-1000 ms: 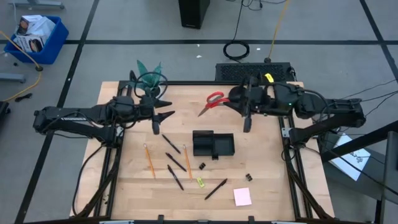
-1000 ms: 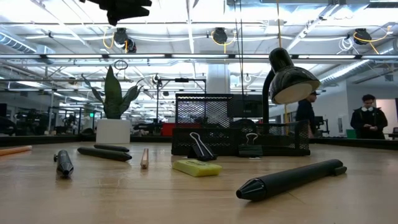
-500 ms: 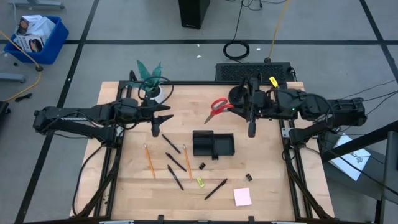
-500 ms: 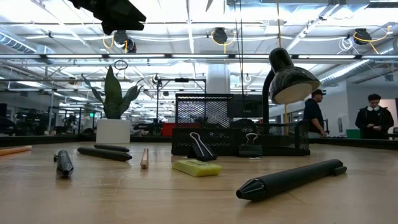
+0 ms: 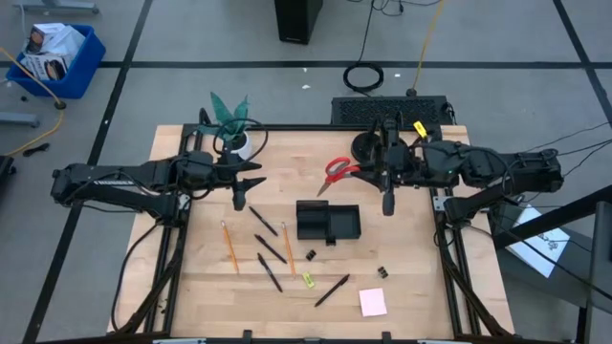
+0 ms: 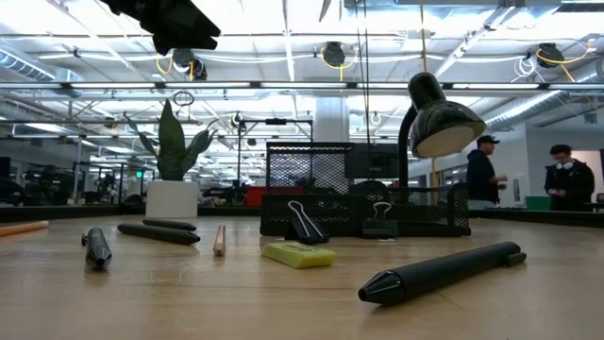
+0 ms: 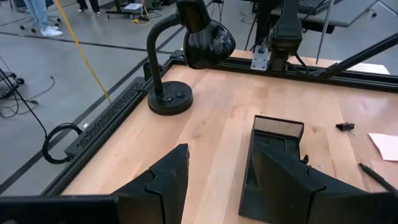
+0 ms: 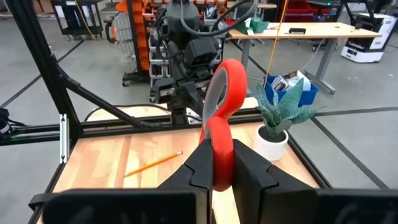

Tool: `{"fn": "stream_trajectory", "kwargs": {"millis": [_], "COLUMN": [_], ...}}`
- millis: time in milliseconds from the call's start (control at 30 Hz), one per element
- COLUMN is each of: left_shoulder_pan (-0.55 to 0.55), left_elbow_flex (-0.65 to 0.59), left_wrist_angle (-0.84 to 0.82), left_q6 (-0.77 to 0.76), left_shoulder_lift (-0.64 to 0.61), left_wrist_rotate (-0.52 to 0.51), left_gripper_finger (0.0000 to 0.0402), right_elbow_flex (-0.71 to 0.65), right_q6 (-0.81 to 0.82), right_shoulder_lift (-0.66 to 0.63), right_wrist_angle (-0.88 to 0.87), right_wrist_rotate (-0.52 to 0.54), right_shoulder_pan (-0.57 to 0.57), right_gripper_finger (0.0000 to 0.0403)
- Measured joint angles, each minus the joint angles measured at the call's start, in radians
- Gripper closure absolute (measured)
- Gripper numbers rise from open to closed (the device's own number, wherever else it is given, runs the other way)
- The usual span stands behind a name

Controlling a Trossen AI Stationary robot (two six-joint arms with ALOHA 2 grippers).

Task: Pick and place office supplies into organizer
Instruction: Put the orange scissors into the black desk organizer

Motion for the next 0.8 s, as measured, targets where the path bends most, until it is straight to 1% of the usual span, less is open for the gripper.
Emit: {"fn": "stream_trajectory", "kwargs": {"millis": [800], "left_shoulder_pan": [0.000], "left_elbow_flex": [0.000], "left_wrist_angle": [0.002], "left_q6": [0.002], "left_shoulder_lift": [0.000], "left_wrist_rotate": [-0.001], "left_gripper_finger": [0.0217], "right_elbow_flex": [0.000], "right_q6": [-0.018], "right_shoulder_lift": [0.054], "right_wrist_angle": [0.004], "right_wrist_rotate": [-0.008], "right_shoulder_pan": [0.000], "right_gripper_finger": [0.0378]}}
